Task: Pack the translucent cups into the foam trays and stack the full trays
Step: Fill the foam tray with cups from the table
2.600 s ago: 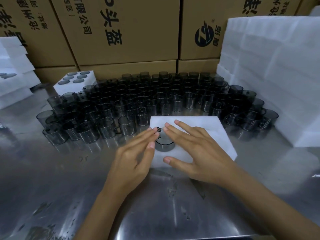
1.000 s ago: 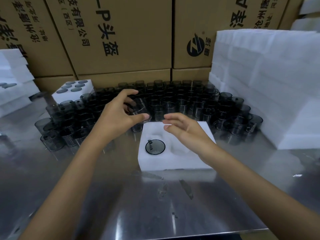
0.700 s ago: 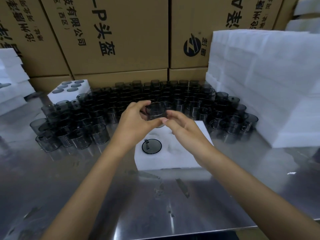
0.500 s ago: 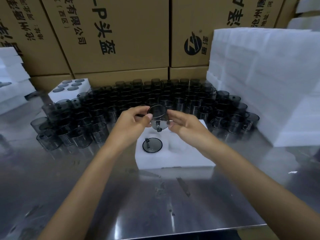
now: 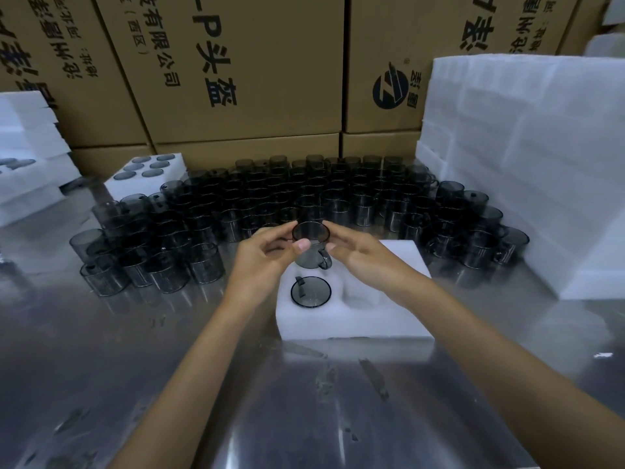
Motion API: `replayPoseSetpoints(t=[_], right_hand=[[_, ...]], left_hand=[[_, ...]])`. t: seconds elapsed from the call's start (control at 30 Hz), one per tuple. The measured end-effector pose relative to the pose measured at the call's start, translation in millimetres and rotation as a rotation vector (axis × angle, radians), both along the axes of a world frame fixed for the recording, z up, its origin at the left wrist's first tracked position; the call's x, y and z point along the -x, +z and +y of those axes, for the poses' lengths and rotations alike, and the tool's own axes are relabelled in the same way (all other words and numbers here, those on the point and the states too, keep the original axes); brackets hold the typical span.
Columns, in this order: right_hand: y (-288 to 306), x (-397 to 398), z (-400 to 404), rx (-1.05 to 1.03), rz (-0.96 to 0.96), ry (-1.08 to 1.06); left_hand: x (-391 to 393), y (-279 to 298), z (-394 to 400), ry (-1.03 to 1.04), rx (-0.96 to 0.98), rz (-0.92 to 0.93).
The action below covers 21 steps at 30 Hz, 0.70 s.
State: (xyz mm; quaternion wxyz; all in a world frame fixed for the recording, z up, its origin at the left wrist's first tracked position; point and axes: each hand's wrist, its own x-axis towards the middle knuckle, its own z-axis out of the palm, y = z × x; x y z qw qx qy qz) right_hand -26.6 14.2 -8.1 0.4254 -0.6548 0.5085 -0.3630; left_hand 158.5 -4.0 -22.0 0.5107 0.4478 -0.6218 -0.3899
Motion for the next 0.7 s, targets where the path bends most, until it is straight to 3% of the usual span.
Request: replayPoseSetpoints(t=[0.23,0.47,0.57,0.7], right_hand=[[-10.2,0.6,-5.0,0.099,0.060,-0.025],[-17.5,-1.3,-4.6,0.165,0.169,-0.056],[-17.4,-3.1,-1.5,0.203,0.347,-0.112],[-20.0,0.5,2.5,0.396,0.632,-0.032]], left_hand=[[-0.1,-16.6,-8.2,-0.040,-0.001,0.046],[-3.1,-23.7,-4.8,-0.033,0.076,-0.140],[-2.7,-23.5,-2.5,-0.019,0.086,-0.194],[-6.1,-25.3,0.3,0.000,0.193,-0.280]])
